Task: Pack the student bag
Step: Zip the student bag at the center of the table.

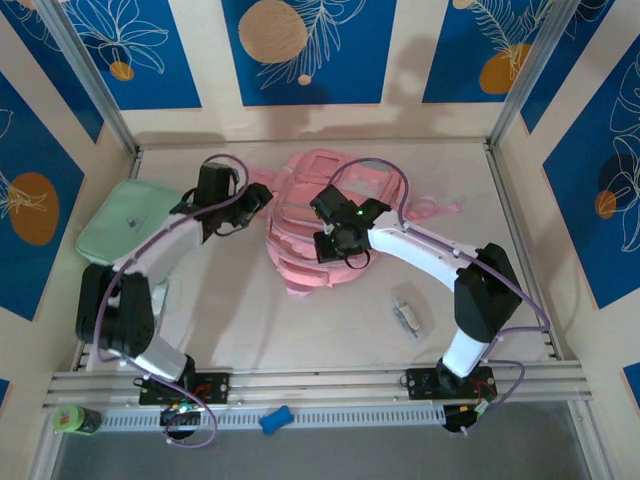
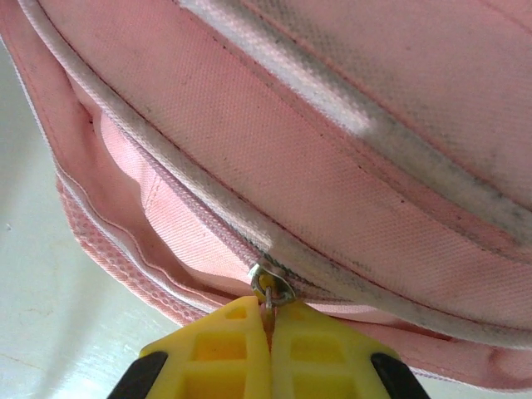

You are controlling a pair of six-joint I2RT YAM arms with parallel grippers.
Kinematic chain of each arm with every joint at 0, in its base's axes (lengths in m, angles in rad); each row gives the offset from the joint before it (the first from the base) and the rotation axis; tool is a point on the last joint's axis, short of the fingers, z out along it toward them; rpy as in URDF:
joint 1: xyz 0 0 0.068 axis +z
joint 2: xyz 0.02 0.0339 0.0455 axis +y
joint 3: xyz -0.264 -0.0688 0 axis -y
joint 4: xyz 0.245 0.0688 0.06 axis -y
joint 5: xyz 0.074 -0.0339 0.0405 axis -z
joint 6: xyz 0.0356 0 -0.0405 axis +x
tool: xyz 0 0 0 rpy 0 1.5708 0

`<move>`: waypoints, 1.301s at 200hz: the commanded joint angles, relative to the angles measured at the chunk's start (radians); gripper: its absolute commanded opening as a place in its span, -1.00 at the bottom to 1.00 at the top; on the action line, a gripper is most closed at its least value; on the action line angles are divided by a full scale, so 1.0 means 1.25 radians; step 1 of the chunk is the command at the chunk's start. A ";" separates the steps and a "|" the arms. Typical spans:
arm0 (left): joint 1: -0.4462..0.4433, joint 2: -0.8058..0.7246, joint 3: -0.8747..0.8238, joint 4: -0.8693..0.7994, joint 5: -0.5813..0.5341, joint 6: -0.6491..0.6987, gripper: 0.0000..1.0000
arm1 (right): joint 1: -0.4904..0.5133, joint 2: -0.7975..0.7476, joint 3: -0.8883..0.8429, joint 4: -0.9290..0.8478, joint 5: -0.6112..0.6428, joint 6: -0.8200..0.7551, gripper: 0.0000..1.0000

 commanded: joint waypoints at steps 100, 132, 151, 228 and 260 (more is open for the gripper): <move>-0.279 -0.009 -0.114 0.204 -0.243 -0.424 0.09 | 0.012 -0.015 -0.055 0.066 -0.019 0.033 -1.00; -0.339 0.022 -0.130 0.252 -0.283 -0.496 -0.01 | 0.012 -0.007 -0.060 0.070 -0.011 0.044 -1.00; -0.348 0.028 -0.139 0.250 -0.292 -0.522 -0.04 | 0.013 -0.007 -0.062 0.074 -0.012 0.043 -1.00; -0.366 0.022 -0.168 0.206 -0.335 -0.577 -0.18 | 0.009 -0.005 -0.069 0.075 -0.004 0.043 -1.00; -0.366 -0.004 -0.184 0.159 -0.381 -0.579 -0.14 | 0.008 -0.006 -0.069 0.078 -0.004 0.044 -1.00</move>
